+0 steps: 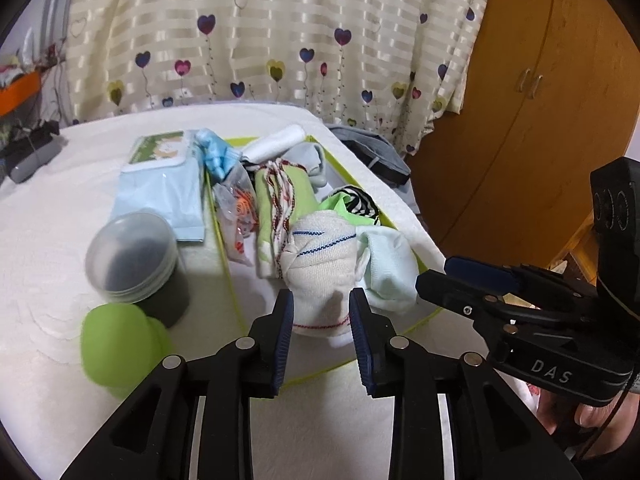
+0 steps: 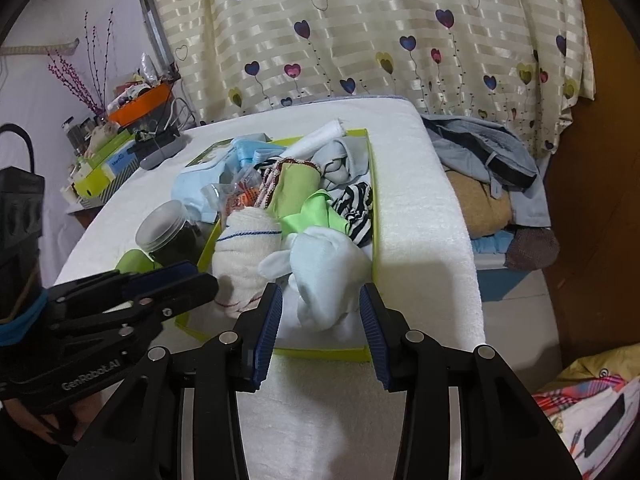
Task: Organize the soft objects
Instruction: 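Withdraw both open tools back from the box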
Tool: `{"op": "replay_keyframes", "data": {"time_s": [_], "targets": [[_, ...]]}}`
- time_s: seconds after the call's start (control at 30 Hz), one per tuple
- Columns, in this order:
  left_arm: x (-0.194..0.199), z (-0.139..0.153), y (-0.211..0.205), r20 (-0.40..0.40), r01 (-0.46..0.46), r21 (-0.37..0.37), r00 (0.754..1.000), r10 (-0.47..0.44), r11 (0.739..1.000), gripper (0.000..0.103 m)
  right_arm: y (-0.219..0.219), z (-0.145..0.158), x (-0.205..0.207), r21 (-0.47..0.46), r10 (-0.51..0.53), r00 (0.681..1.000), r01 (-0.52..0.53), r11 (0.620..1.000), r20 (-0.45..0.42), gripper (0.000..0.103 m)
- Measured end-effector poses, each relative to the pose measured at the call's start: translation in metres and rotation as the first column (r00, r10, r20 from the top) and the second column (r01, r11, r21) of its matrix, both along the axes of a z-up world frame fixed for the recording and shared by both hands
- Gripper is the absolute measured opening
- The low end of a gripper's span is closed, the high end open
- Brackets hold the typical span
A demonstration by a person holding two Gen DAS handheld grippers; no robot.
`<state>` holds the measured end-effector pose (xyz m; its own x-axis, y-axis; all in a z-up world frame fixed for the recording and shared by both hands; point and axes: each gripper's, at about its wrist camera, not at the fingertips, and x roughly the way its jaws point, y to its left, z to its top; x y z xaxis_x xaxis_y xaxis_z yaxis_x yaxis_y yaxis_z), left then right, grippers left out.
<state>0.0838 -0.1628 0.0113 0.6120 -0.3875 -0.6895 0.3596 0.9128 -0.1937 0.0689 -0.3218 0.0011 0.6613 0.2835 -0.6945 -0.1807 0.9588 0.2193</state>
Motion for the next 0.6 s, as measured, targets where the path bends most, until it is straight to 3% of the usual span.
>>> {"op": "replay_keyframes", "data": {"time_s": [0.2, 0.6], "targets": [[-0.028, 0.014, 0.009, 0.061, -0.008, 0.01, 0.998, 0.007, 1.0, 0.034, 0.009, 0.008, -0.017, -0.01, -0.002, 1.0, 0.003, 1.0, 0.025, 0.048], [-0.071, 0.027, 0.035, 0.12, -0.068, 0.034, 0.991, 0.063, 0.997, 0.036, 0.036, 0.012, -0.047, -0.046, 0.021, 0.999, -0.019, 0.999, 0.049, 0.049]]}}
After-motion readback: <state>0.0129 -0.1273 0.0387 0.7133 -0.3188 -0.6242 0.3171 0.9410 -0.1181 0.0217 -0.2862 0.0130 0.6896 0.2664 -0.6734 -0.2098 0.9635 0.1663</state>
